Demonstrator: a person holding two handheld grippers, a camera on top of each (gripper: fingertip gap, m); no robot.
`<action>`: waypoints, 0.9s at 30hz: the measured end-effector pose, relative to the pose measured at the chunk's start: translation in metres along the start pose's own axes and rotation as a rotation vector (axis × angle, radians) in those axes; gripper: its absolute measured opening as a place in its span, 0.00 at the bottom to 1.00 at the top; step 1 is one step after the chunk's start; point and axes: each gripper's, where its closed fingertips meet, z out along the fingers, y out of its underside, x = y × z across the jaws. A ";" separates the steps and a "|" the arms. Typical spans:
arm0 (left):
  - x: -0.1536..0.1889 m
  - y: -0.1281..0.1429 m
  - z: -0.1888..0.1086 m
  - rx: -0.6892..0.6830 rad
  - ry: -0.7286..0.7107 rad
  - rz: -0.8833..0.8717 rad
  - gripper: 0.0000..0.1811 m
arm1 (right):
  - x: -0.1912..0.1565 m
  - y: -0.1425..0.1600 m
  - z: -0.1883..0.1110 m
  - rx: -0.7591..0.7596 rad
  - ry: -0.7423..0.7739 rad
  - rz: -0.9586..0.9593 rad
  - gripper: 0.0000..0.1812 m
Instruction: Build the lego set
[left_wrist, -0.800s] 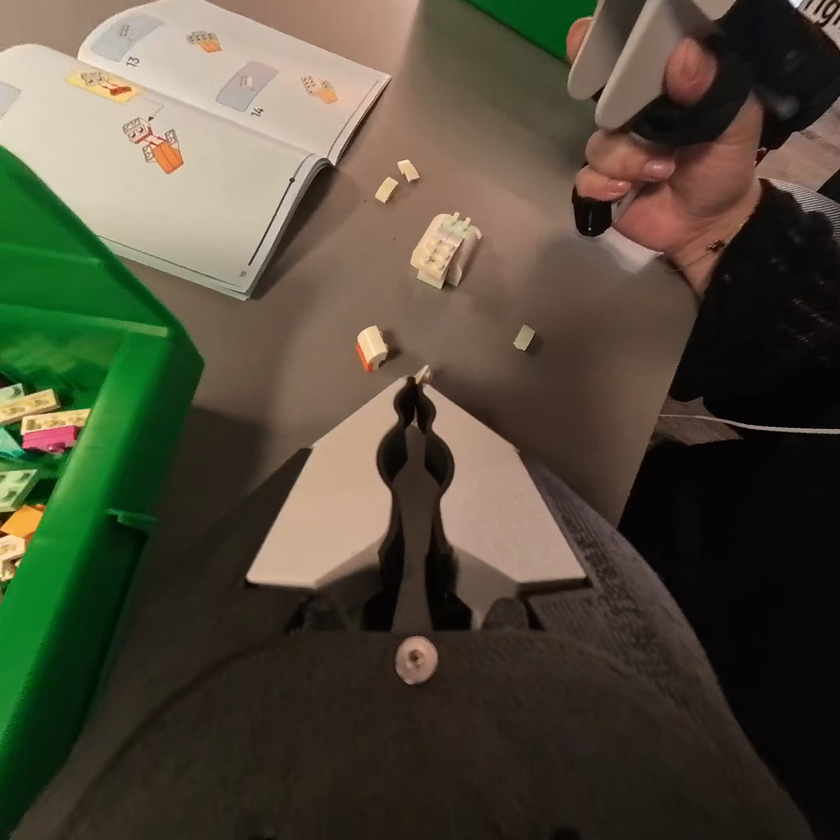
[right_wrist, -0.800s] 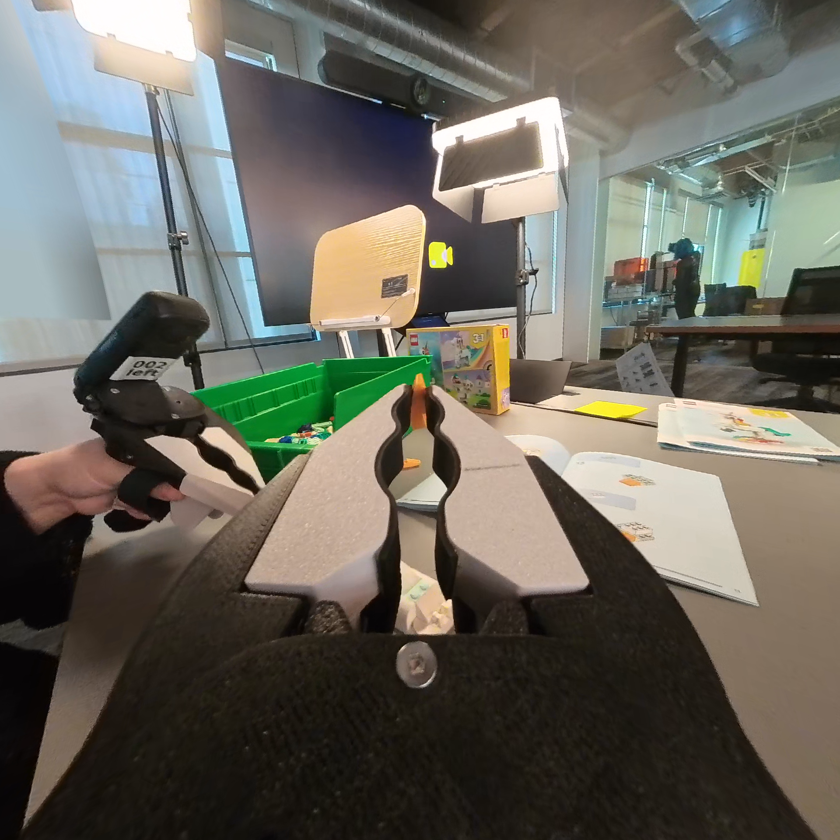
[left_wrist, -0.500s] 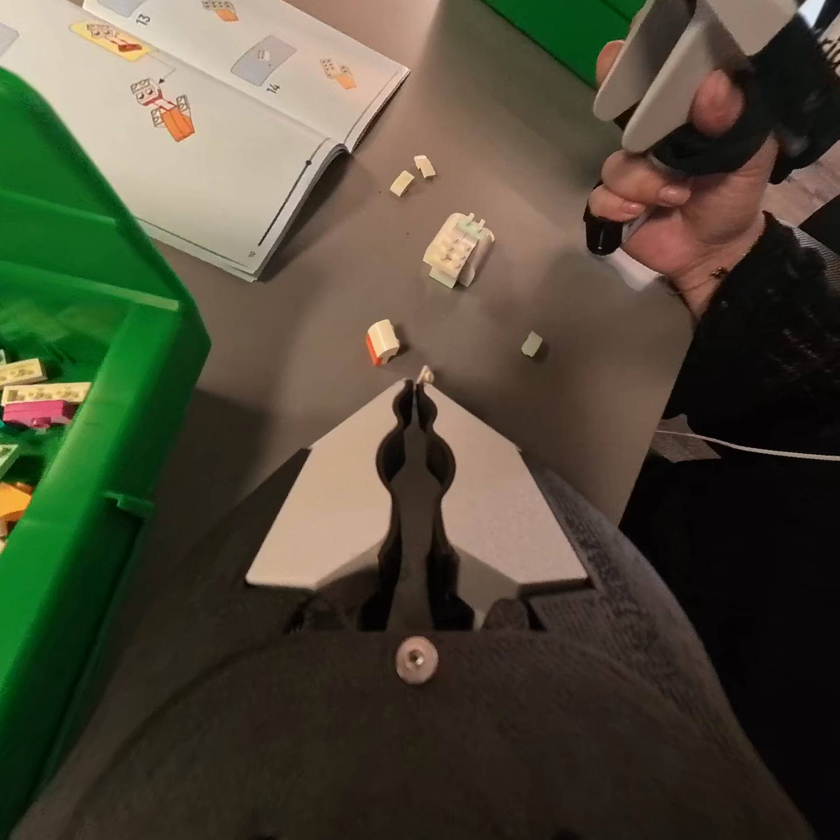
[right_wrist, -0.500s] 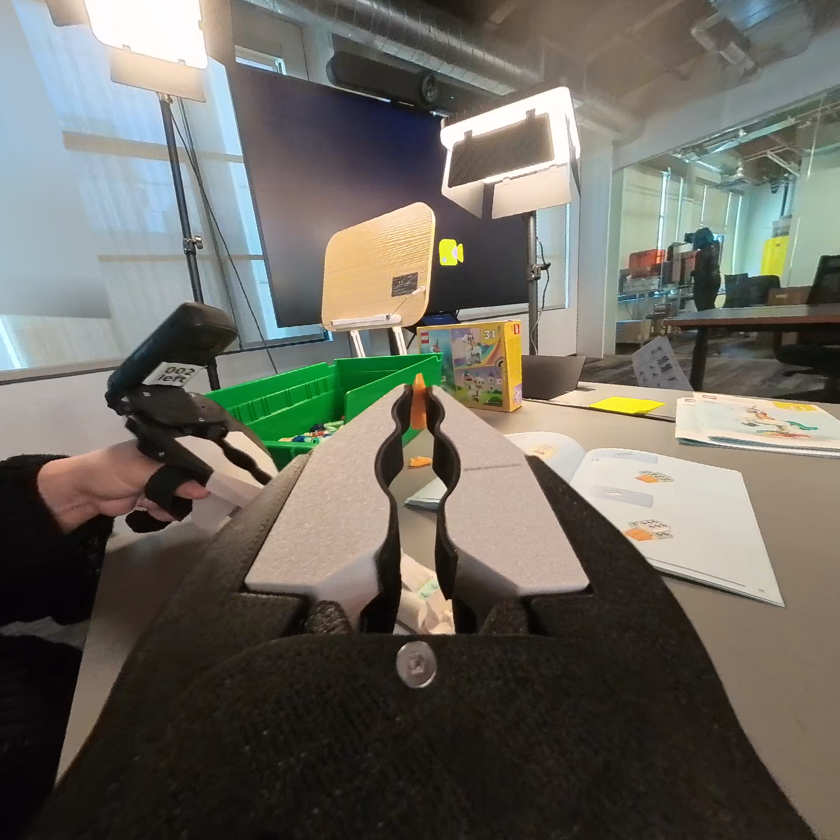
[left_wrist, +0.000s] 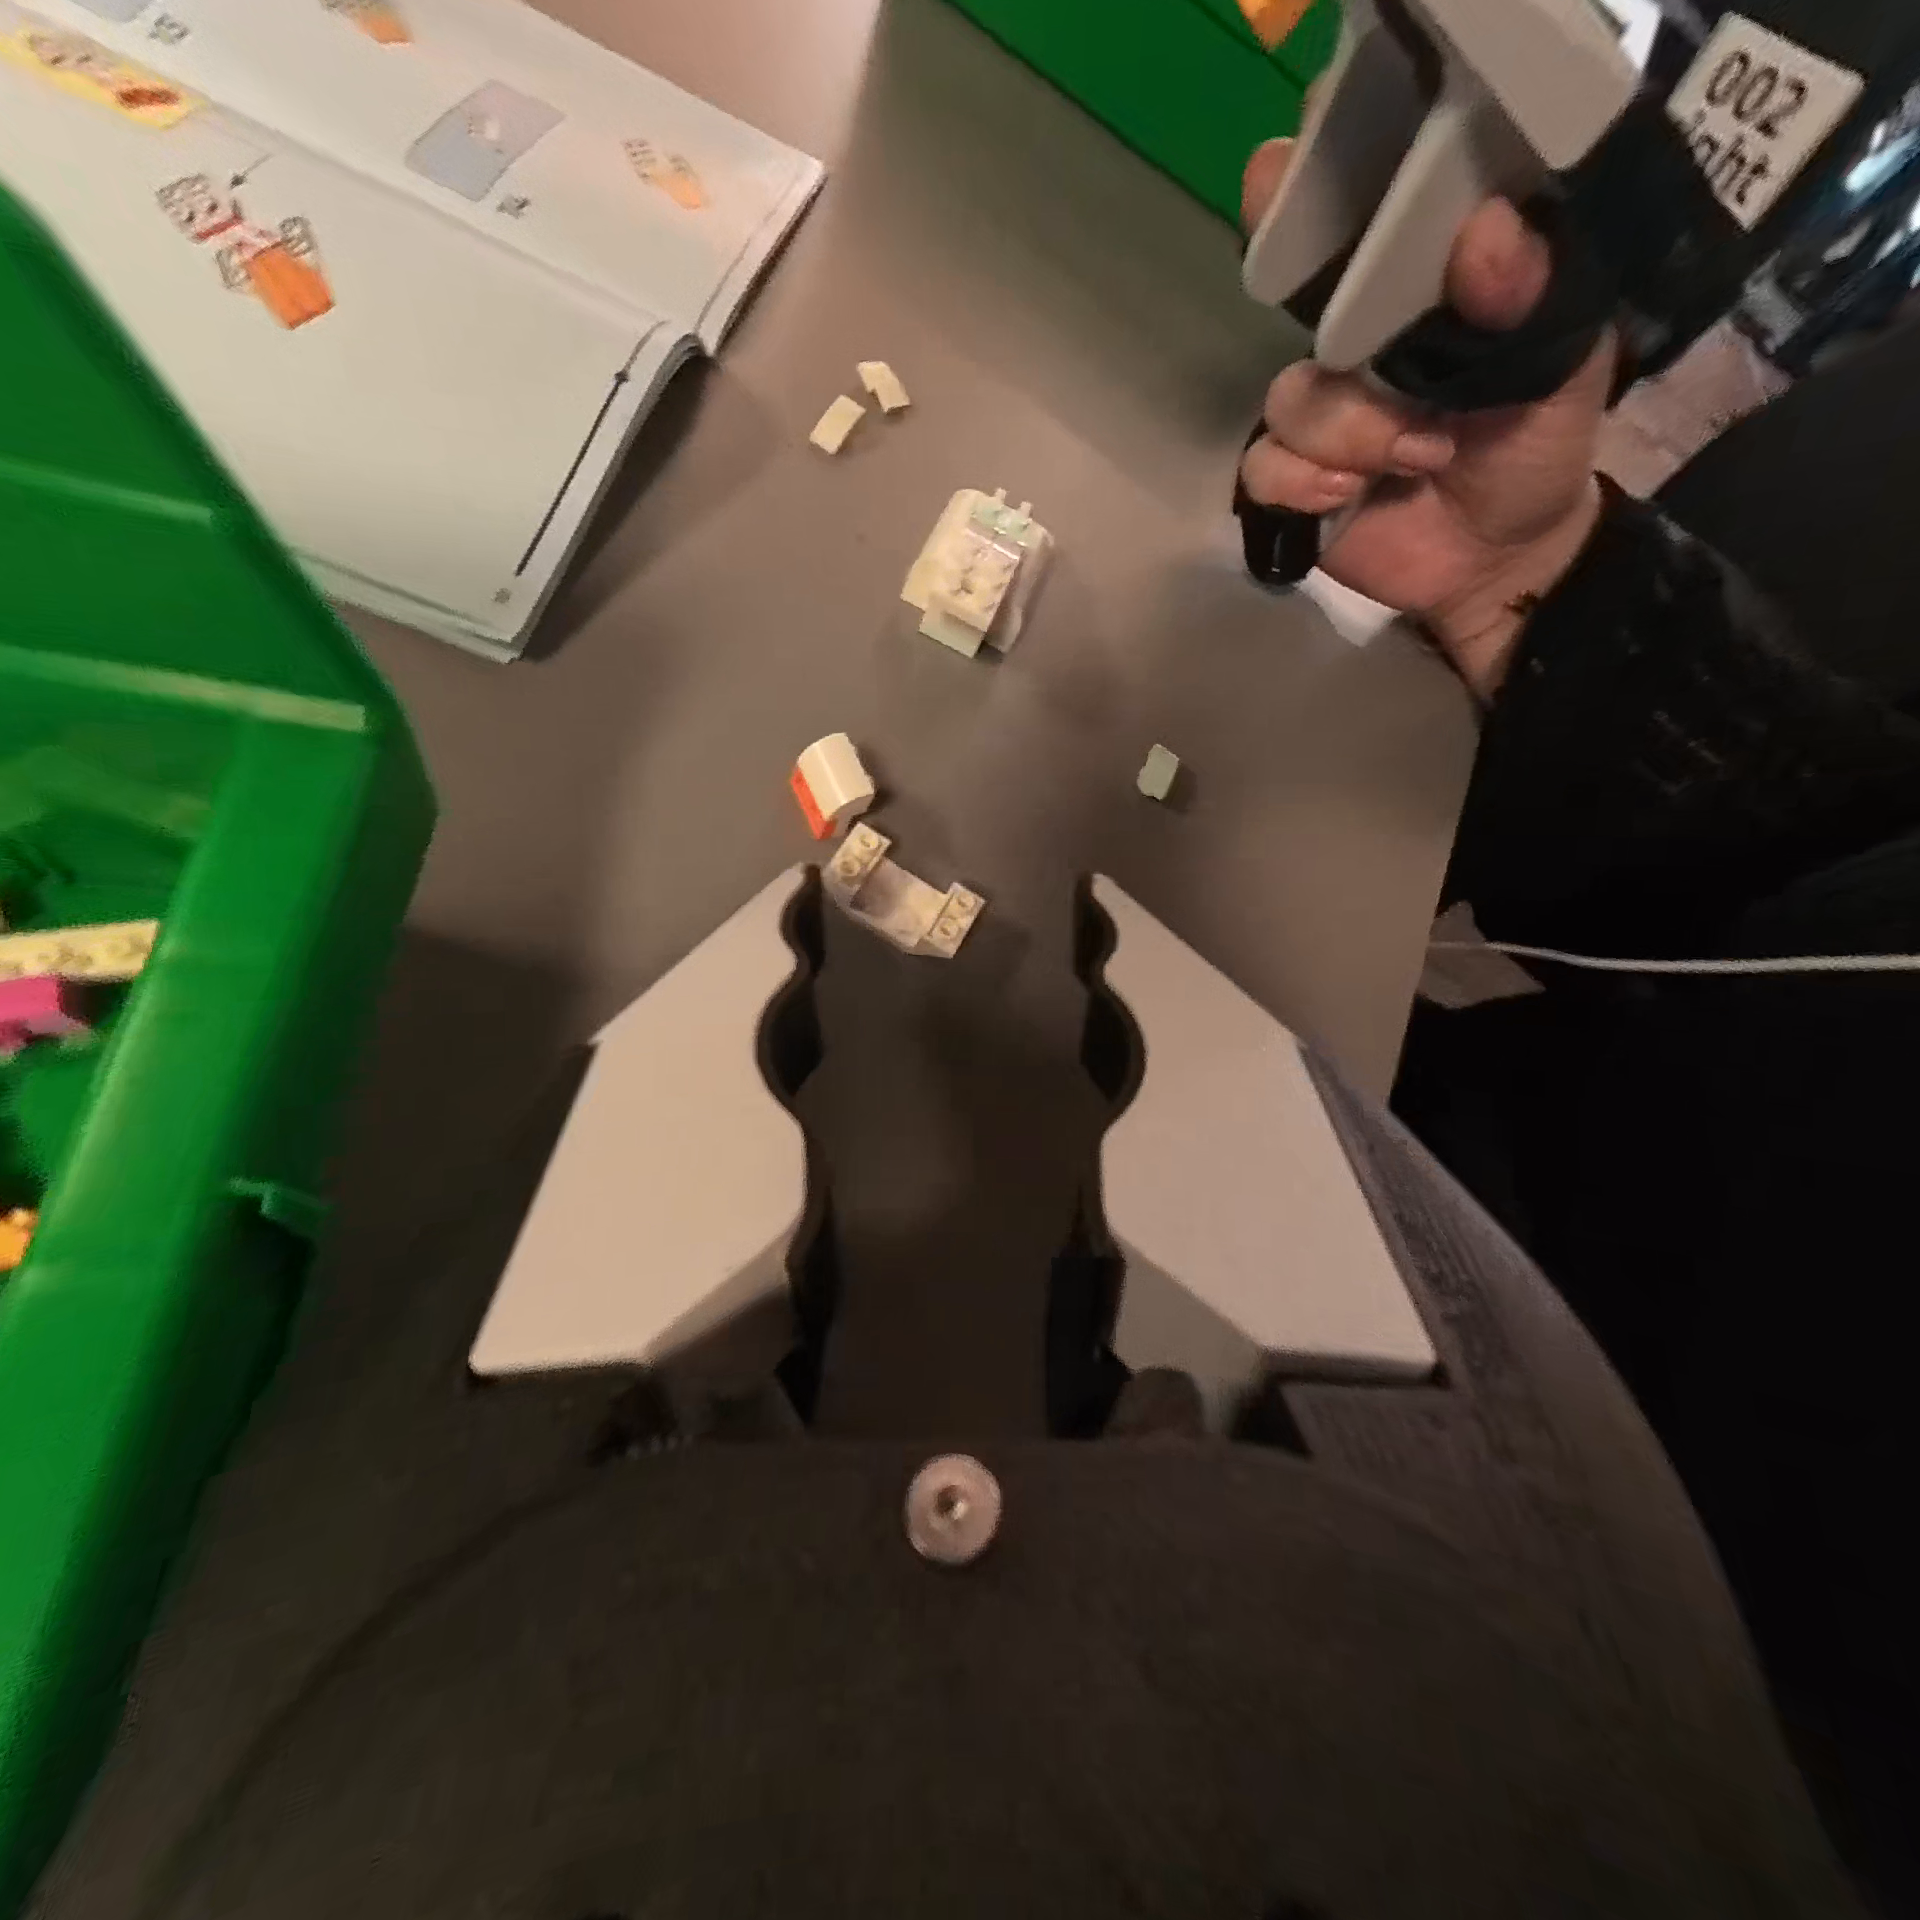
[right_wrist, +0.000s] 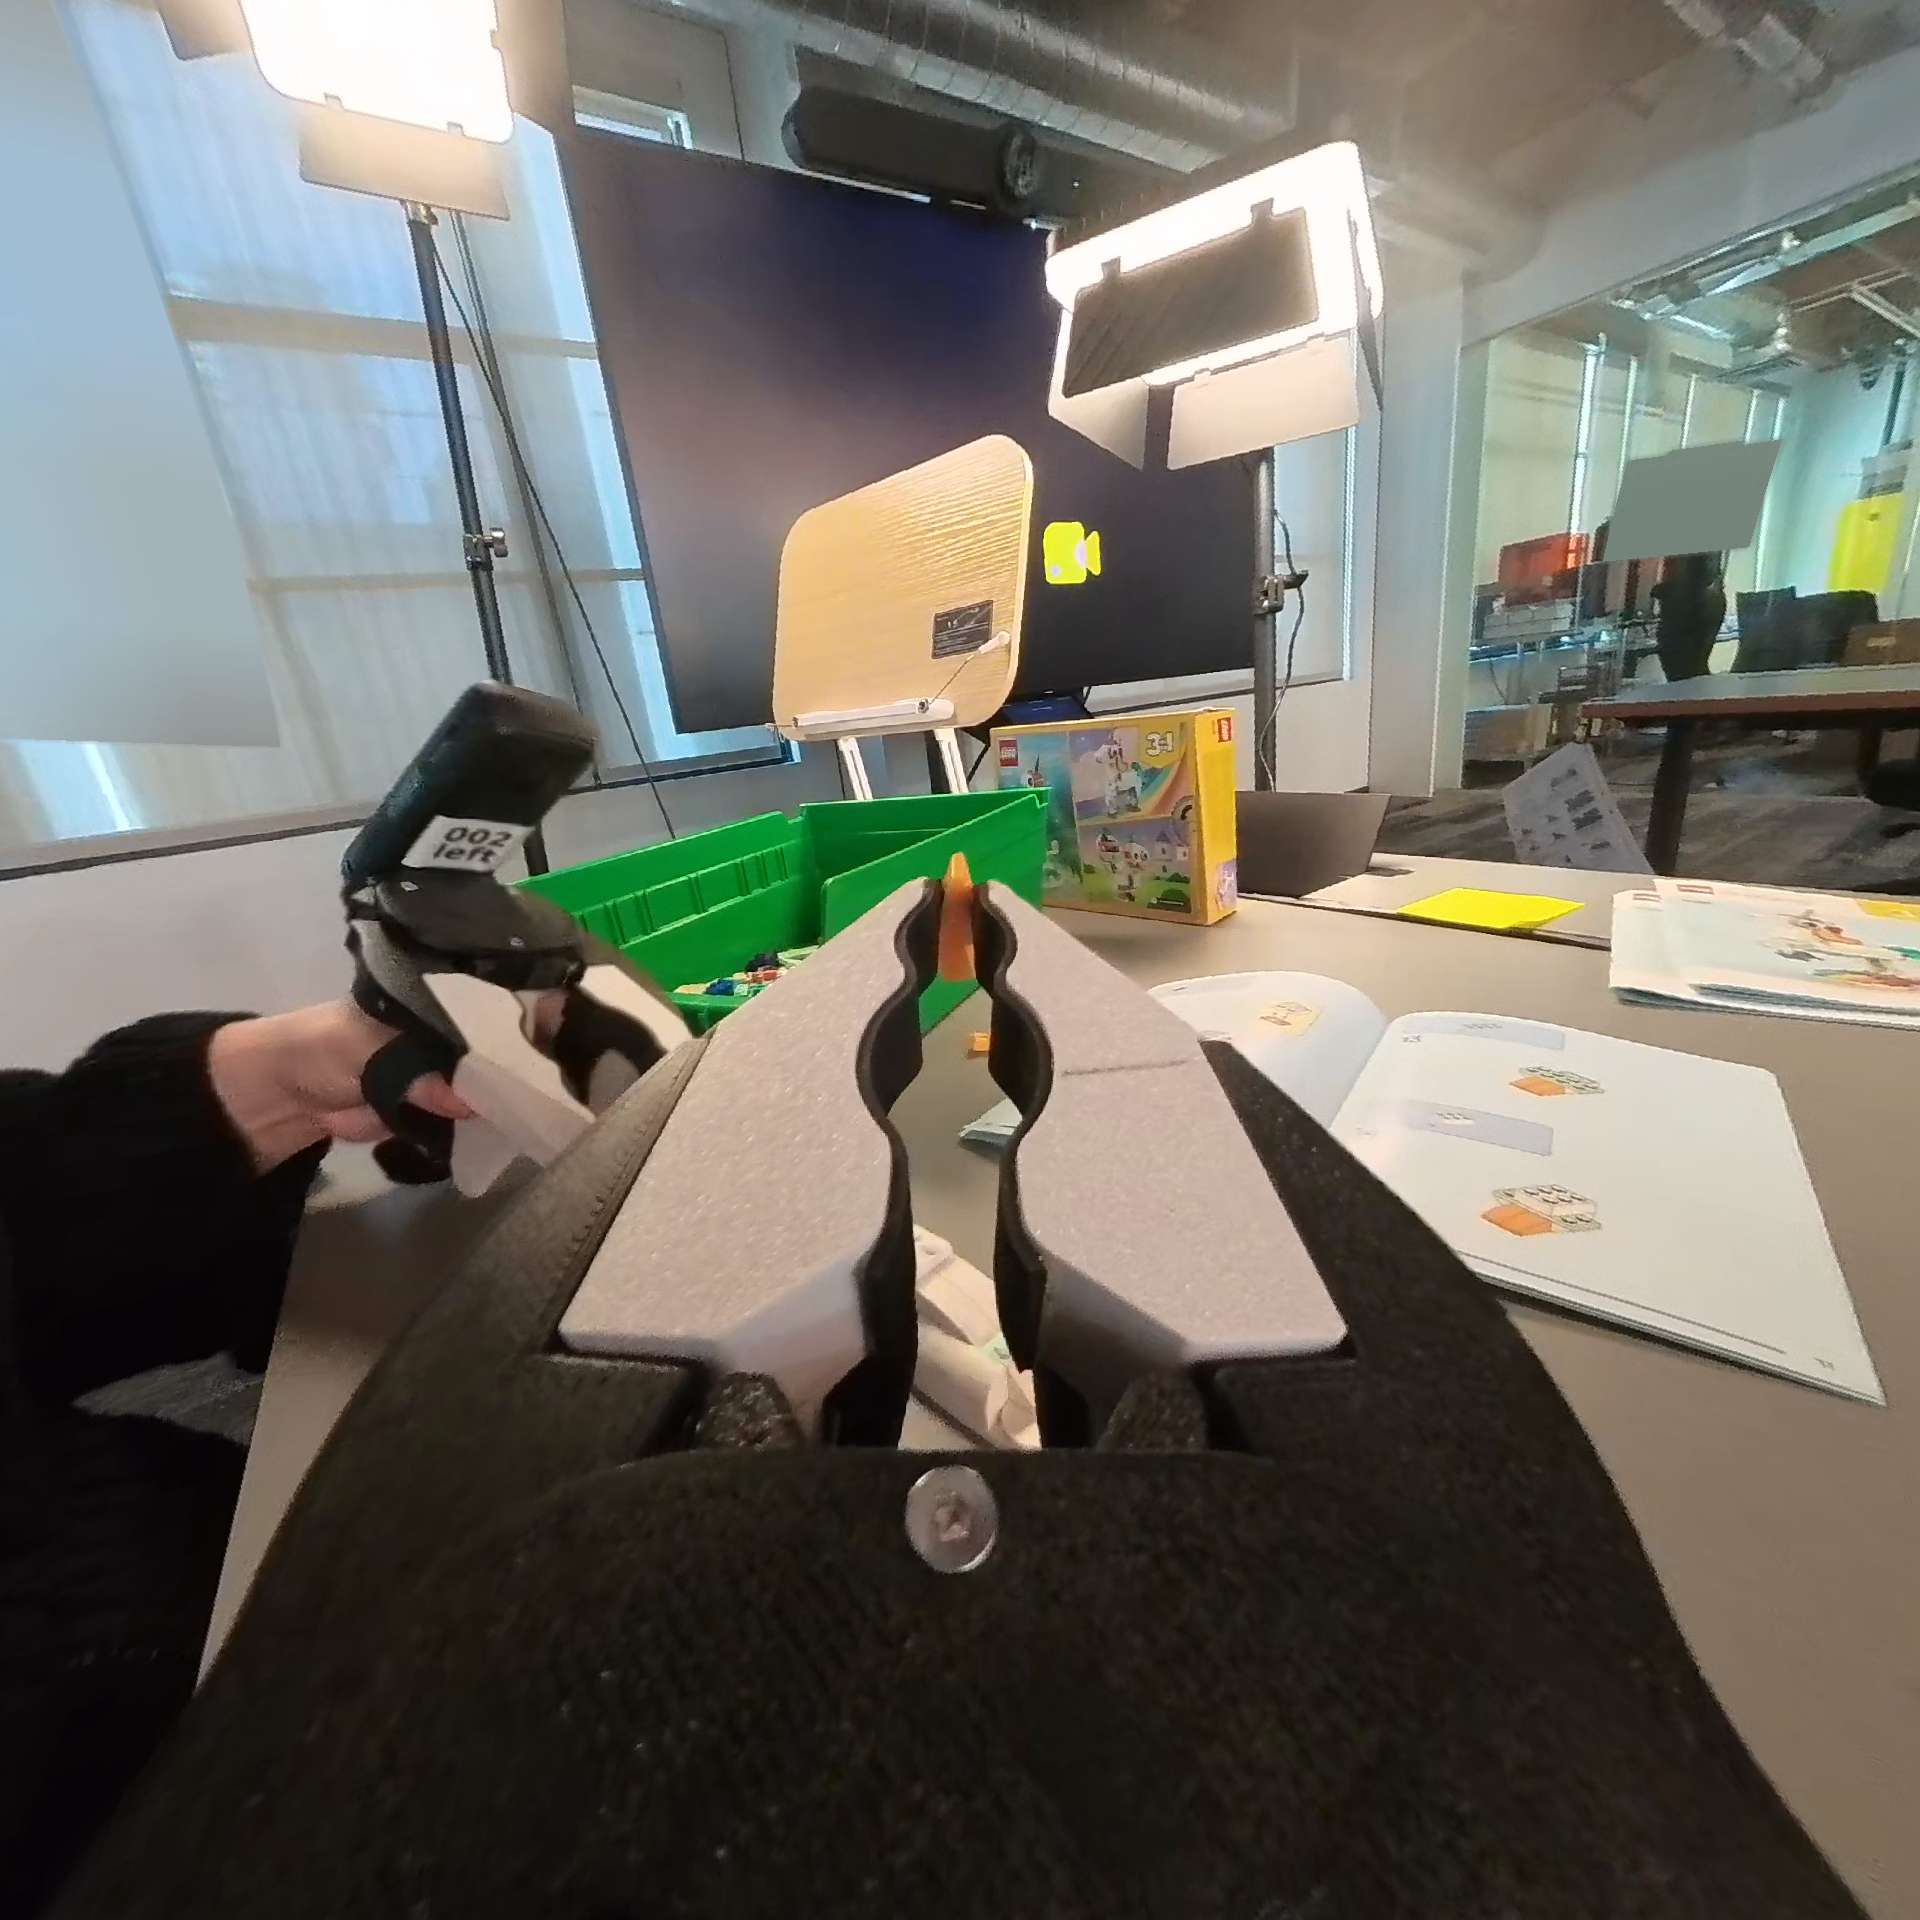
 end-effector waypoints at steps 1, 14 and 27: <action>0.000 -0.001 0.000 0.000 0.001 0.037 0.28 | -0.001 0.000 0.000 -0.002 -0.003 0.001 0.02; -0.005 0.014 0.019 -0.172 0.074 0.336 0.29 | -0.005 0.005 0.004 -0.019 -0.043 0.044 0.02; 0.001 -0.029 0.015 0.067 -0.109 0.472 0.19 | -0.029 0.012 0.023 0.006 -0.083 0.388 0.02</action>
